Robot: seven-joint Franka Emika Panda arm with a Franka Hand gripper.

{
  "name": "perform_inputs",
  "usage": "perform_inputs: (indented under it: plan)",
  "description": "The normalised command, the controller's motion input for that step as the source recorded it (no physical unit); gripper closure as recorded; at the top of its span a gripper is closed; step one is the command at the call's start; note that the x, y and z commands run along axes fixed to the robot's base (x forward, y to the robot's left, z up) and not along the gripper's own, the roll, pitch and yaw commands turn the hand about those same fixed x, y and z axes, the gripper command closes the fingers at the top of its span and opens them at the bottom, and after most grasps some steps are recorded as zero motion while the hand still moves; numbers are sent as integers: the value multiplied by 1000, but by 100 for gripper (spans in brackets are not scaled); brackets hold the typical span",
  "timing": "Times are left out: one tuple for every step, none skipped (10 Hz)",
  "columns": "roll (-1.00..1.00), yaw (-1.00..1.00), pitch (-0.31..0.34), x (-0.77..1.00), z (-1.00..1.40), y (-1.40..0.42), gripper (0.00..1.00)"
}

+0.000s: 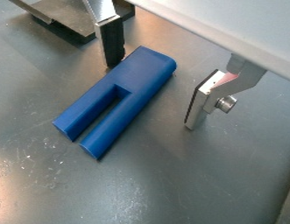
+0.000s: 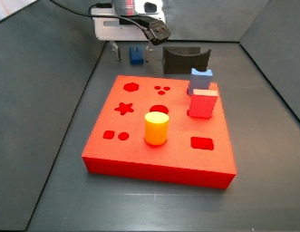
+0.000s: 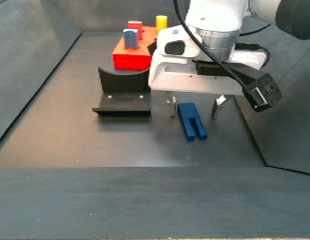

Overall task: Pick up the square-circle object. Move up. Rotate the square-circle object. Place the square-circle object on the fixture. Regrasp the square-circle object. Move to above the board. Insert the square-circle object.
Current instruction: Rotate the square-circle object.

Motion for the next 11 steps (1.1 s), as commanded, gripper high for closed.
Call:
perform_inputs:
  plan:
    - [-222, 0, -178, 18, -141, 24, 0]
    - [-222, -1, -177, 17, -141, 23, 0]
    - [-222, -1, -177, 17, -141, 24, 0]
    - [-222, -1, -177, 17, -141, 23, 0]
    - [-222, -1, -177, 17, -141, 23, 0]
    - [-222, -1, -177, 17, -141, 23, 0]
    - [-222, -1, -177, 17, -141, 23, 0]
    - [-222, -1, -177, 17, -141, 23, 0]
    - [-222, -1, -177, 17, -141, 23, 0]
    - [-222, -1, -177, 17, -141, 23, 0]
    - [-222, -1, -177, 17, -141, 23, 0]
